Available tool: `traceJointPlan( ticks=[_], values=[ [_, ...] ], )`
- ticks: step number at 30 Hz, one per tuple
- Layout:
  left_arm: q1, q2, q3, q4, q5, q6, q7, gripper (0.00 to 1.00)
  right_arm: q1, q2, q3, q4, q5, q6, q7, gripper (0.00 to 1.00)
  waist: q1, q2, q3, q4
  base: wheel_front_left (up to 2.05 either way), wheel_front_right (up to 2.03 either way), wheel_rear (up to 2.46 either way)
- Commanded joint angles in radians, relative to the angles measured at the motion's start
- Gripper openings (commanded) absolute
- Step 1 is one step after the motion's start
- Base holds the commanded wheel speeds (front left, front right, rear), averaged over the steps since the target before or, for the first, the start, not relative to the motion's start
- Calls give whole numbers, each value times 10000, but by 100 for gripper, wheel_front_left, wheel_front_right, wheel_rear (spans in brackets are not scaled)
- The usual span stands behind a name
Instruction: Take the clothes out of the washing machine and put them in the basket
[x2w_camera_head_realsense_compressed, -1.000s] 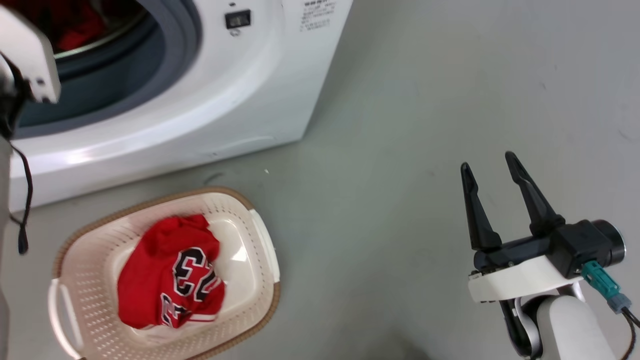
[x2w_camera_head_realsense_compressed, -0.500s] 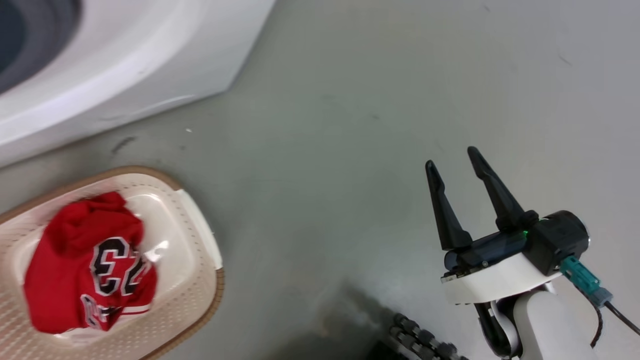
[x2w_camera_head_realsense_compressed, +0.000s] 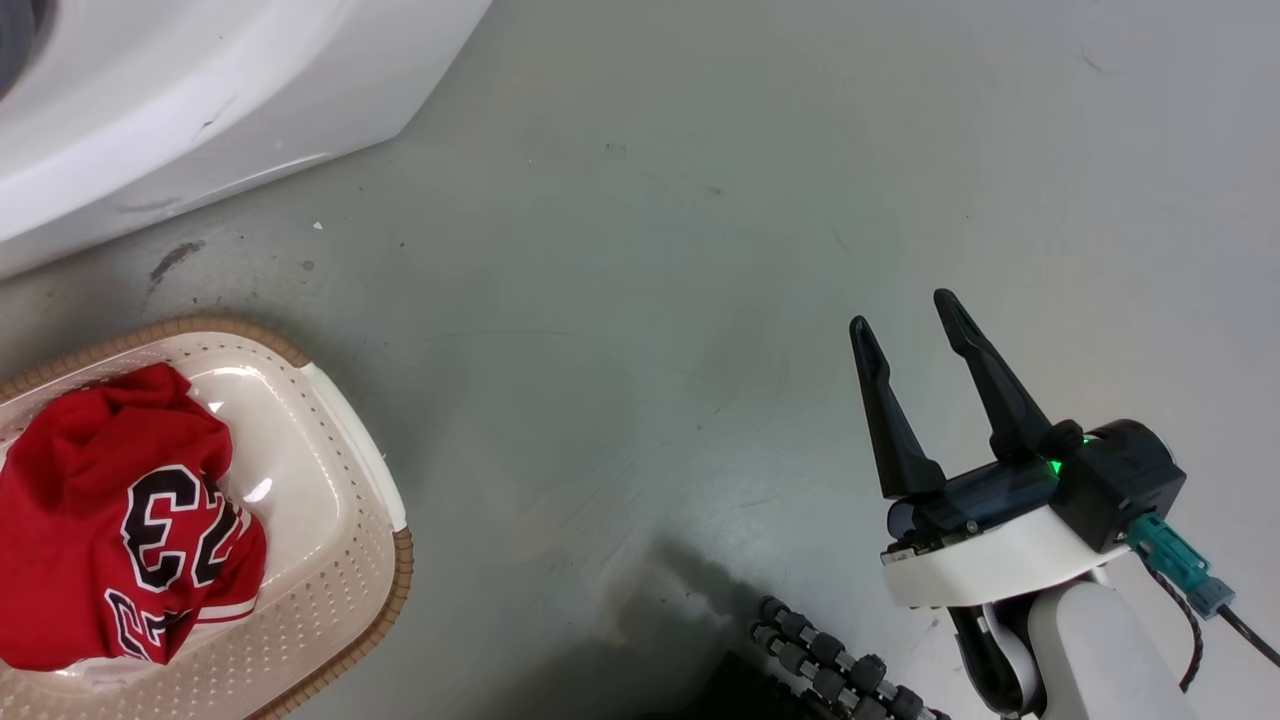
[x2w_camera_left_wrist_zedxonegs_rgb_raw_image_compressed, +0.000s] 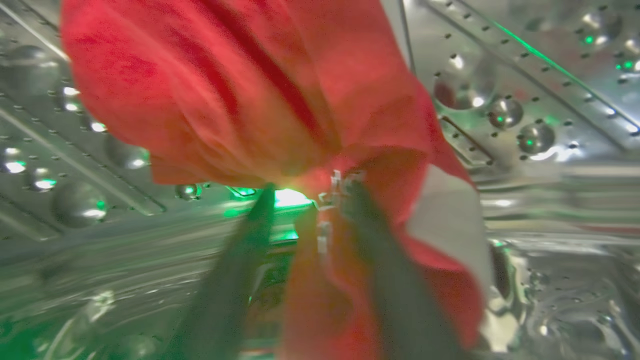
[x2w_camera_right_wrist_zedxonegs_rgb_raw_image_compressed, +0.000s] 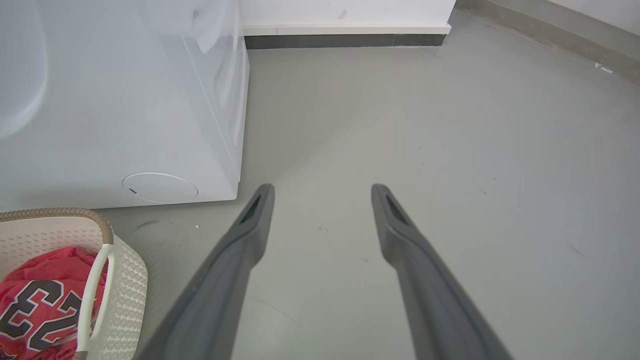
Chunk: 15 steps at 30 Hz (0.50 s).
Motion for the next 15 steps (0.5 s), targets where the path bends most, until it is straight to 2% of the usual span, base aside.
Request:
traceJointPlan(
  ticks=[1, 8, 15],
  values=[
    [709, -70, -67, 216, -68, 29, 44, 0, -80, 24, -11, -42, -48, -14, -23, 100, -1, -1, 17, 11, 0, 0, 0],
    [886, -87, 114, -230, -229, 245, -1285, 0, -200, 22, -169, 67, -264, -14, -23, 100, -1, -1, -315, 338, 0, 0, 0],
    [1431, -359, 35, -60, -360, 88, -2765, 0, -148, 21, -628, 161, -800, -14, -23, 100, -1, -1, -1217, 1032, 0, 0, 0]
  ],
)
